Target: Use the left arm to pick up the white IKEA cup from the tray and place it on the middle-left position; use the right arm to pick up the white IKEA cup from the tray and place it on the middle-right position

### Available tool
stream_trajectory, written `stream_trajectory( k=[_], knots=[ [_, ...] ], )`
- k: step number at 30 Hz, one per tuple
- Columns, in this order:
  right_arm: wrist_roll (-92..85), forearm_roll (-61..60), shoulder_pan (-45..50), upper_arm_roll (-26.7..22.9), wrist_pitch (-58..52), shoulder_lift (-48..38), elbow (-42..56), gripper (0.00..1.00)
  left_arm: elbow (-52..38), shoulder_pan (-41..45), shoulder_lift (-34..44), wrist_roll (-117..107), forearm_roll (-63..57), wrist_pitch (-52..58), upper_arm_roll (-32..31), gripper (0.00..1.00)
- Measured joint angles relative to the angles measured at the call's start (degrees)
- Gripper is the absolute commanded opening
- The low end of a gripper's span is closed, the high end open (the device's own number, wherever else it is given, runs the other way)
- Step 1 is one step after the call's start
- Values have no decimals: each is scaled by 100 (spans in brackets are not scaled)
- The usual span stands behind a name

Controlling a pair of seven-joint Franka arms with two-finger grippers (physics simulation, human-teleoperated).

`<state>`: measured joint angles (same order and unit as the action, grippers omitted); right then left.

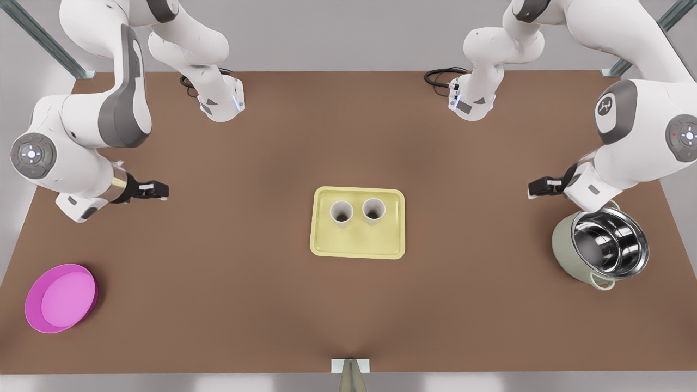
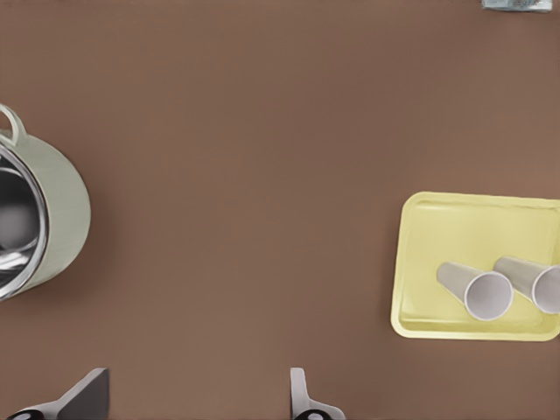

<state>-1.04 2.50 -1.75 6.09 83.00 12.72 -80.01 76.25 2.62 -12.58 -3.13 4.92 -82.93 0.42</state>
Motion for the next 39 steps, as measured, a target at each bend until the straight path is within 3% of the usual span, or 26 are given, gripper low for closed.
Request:
stream_trajectory(
  k=[3, 11, 16, 28, 39],
  knots=[
    [-9, 2, 80, 3, 122, 137, 1, 100, 43, 48, -20, -32, -41, -153, -3, 100],
    [1115, 8, 2517, 15, 1679, 1679, 41, 100, 376, -241, -89, 42, -108, -361, 68, 100],
    [2405, 13, 3309, 17, 2705, 2133, 53, 100, 341, -231, -100, 120, -117, -398, 44, 100],
    [4487, 290, 3993, 31, 3738, 2704, -163, 100, 423, -49, -110, 167, 46, -206, 6, 100],
    [5481, 585, 4035, 16, 3992, 2217, -1211, 100, 421, -52, -166, 165, -245, -278, 64, 100]
  ],
)
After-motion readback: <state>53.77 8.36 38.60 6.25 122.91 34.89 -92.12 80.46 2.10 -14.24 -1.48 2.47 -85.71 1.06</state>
